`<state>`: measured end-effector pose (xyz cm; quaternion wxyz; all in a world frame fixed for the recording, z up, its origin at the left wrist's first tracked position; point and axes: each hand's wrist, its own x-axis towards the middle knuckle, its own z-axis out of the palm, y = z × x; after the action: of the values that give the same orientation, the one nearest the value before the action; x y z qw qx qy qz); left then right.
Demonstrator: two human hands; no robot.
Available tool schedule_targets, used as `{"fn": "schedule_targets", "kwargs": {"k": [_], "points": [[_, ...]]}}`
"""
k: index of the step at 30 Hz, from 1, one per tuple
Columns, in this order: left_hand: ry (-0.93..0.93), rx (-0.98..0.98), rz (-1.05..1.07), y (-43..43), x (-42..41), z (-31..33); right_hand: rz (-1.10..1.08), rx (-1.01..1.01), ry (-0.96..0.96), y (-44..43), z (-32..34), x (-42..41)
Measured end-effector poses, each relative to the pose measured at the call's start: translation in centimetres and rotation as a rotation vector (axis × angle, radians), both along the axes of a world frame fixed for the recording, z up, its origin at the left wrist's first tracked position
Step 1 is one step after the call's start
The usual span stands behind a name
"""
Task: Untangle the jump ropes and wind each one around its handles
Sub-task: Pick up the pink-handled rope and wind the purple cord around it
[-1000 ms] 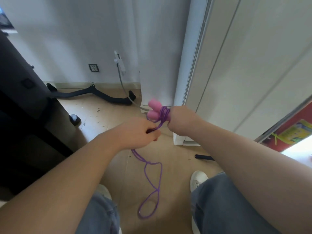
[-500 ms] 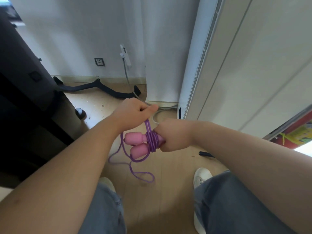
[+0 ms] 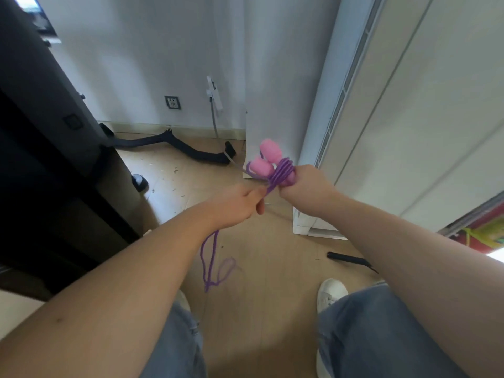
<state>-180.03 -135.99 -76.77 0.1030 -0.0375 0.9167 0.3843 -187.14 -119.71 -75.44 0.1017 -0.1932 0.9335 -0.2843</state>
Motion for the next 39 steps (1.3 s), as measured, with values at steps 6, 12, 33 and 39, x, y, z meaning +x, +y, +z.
{"fn": "schedule_targets", "kwargs": {"k": [6, 12, 33, 39], "points": [[0.134, -0.351, -0.197, -0.3, -0.1, 0.2, 0.125, 0.431, 0.172, 0.9, -1.8, -0.9], [0.456, -0.526, -0.228, -1.3, 0.0, 1.5, 0.327, 0.609, 0.153, 0.0, -2.4, 0.3], [-0.092, 0.186, 0.234, -3.1, 0.4, -1.3, 0.069, -0.372, -0.194, -0.4, 1.6, 3.0], [-0.092, 0.052, 0.017, -1.8, 1.2, -0.6, 0.001, 0.186, 0.105, 1.6, -0.4, -0.1]]}}
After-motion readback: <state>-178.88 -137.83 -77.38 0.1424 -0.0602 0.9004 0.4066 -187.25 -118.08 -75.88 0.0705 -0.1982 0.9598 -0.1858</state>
